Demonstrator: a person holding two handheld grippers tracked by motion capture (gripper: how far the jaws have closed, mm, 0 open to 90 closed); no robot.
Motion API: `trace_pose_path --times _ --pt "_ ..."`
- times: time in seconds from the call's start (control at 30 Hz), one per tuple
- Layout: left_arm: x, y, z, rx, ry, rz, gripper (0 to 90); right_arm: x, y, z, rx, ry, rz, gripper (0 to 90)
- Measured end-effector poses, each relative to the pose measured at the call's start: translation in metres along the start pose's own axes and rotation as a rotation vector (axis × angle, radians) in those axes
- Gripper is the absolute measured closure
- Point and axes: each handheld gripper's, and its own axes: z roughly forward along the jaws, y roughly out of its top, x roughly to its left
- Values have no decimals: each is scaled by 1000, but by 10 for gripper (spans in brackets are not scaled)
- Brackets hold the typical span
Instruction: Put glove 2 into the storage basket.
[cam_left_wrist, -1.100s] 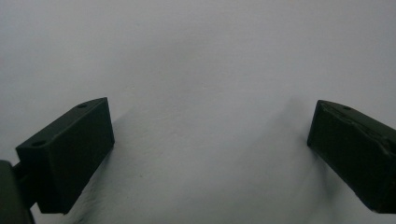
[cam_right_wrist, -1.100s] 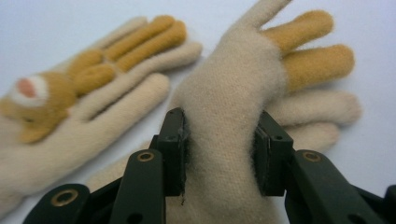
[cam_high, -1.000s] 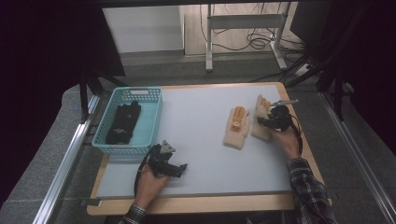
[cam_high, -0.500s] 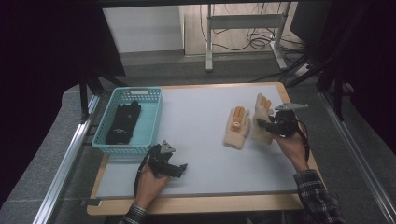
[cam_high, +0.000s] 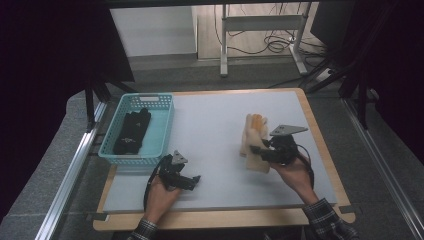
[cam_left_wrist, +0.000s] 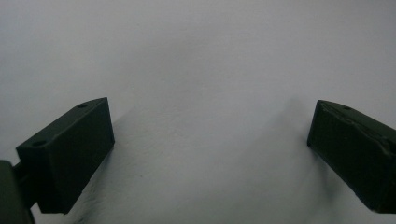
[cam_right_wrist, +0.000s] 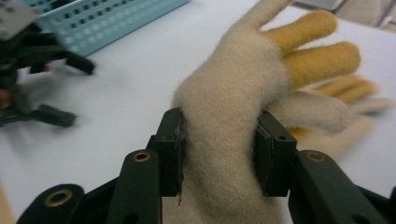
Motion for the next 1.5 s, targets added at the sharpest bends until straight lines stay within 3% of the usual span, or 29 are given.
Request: trace_pose_path --times 0.17,0.43,0.57,0.7,0.77,0.9,1.03,1.27,1.3,1.4,1.5 --pt "0 0 0 0 1 0 10 29 -5 26 32 35 -31 576" --pt "0 0 0 -1 -1 -3 10 50 -23 64 80 80 2 550" --pt "0 0 0 -1 0 -2 10 59 -25 69 98 126 -4 405" --pt "0 0 0 0 0 -2 10 50 -13 57 55 98 0 363" --pt "0 0 0 0 0 -2 10 41 -9 52 44 72 7 378" --pt "0 0 0 2 -1 1 10 27 -9 50 59 38 11 512" --pt "0 0 0 3 0 3 10 20 -18 56 95 32 4 631" --pt "0 0 0 2 -1 0 10 18 -33 80 145 48 7 640" --pt "0 0 0 2 -1 0 10 19 -35 83 152 53 9 661" --pt "0 0 0 2 -1 0 10 22 -39 87 166 85 16 839" --pt "0 0 0 2 -1 0 10 25 -36 81 162 76 -5 857"
